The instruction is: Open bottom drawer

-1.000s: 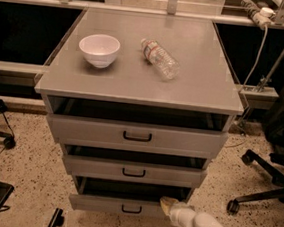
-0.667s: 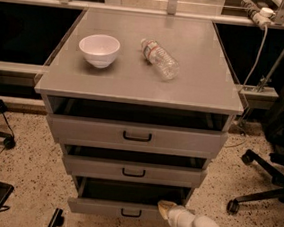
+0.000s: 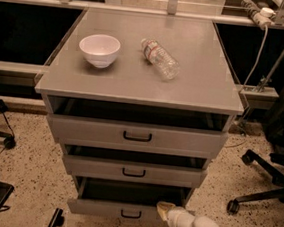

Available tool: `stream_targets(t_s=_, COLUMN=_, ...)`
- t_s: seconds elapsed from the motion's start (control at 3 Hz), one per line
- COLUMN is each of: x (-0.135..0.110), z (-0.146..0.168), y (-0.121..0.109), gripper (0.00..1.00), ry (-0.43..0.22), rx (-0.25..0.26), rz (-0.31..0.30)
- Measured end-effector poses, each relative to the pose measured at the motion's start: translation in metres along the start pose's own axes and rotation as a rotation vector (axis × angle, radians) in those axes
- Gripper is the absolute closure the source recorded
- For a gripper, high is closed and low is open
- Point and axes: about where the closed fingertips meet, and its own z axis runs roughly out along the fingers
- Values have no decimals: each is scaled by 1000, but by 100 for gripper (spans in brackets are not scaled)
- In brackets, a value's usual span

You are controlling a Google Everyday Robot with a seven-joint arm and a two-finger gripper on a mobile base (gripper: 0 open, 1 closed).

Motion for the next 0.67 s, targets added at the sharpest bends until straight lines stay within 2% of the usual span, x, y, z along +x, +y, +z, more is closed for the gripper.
stream_targets(t_s=0.67, x=2, z=-4, y=-1, gripper=100, ry=2, rx=1, rz=19)
